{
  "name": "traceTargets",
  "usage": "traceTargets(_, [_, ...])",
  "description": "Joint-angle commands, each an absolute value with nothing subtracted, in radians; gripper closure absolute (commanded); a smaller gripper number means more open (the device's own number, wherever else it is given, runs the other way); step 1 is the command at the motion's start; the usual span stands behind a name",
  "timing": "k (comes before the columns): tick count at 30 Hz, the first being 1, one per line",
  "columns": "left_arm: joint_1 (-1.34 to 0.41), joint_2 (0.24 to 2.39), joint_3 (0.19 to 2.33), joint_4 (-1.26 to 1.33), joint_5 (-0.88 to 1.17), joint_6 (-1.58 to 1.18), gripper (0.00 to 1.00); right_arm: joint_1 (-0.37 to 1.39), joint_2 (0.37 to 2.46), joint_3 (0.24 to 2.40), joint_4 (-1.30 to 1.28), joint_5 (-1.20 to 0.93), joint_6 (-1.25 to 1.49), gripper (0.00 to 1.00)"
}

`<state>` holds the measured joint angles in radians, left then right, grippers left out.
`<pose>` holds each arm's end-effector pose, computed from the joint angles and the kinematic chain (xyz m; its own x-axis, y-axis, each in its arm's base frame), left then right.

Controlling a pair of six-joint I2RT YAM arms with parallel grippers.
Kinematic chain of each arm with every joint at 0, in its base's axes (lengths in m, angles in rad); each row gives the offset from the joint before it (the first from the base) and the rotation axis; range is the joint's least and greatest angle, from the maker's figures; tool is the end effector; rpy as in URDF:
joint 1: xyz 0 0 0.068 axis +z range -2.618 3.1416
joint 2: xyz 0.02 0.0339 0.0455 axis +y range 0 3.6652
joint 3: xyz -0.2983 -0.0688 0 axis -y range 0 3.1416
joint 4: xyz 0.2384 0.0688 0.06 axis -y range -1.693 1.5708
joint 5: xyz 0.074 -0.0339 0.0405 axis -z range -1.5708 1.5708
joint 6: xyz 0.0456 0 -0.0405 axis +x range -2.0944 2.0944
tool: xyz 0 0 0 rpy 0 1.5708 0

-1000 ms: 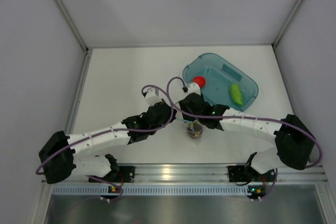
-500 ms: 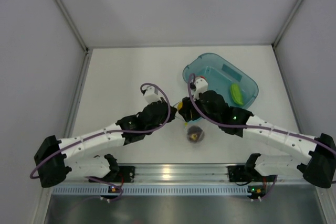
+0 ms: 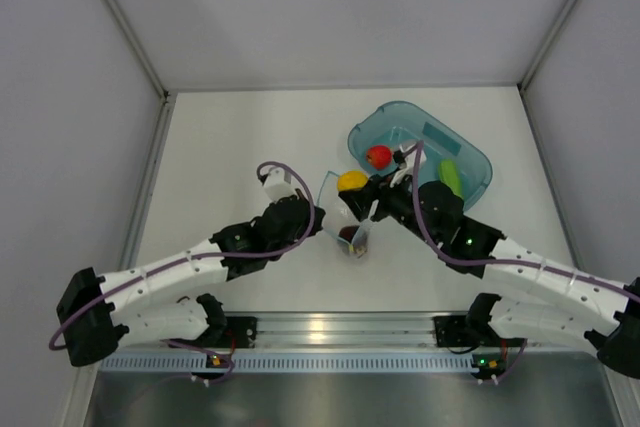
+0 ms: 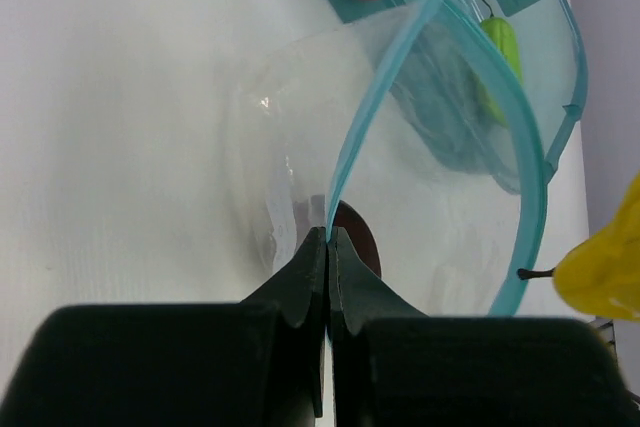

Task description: Open the zip-top bag and remove the fake food

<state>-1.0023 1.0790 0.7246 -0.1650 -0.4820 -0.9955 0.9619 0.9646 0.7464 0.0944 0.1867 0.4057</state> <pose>0.1378 -0.1764 0.2932 -0.5901 -0.4572 -0.6654 0.0642 0.7950 -0.6032 0.1292 0.1704 0.3509 -0.3414 0.1884 -0.9208 -0.6159 0.6952 0.3706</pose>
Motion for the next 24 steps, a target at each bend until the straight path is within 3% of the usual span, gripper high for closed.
traceTargets(1, [-0.996,1.042,0.716,-0.225,-0.554,-0.999,1.00,0.966,0.922,0.771,0.166,0.306,0.440,0.50])
traceTargets(5, [-0.988,1.003,0.713,-0.276,-0.595,-0.999,1.00,0.922,0.893,0.813,0.074,0.416,0.431,0.50])
traceTargets(13, [-0.962,0.943,0.741,-0.327,-0.614,-0.962,1.00,0.554,0.903,0.844,-0.033,0.244,0.472,0.50])
traceTargets(24, [-0.957,0.887,0.788,-0.339,-0.589,-0.922,1.00,0.267,1.285,0.954,-0.130,0.302,0.442,0.41])
